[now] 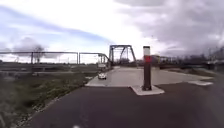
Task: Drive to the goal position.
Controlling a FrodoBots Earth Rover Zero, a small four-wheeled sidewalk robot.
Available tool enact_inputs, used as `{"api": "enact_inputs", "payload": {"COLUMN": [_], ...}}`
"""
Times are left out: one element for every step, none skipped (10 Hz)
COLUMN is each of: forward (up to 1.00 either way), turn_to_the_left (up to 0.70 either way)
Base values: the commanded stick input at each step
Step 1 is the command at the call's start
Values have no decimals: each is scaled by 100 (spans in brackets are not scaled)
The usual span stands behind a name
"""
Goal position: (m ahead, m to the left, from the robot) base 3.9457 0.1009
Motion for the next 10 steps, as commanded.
{"api": "enact_inputs", "payload": {"forward": [70, 70, 70, 63, 45, 45, 45, 45, 45, 45], "turn_to_the_left": [0, 0, 0, 0, 0, 0, 0, 0, 0, 0]}}
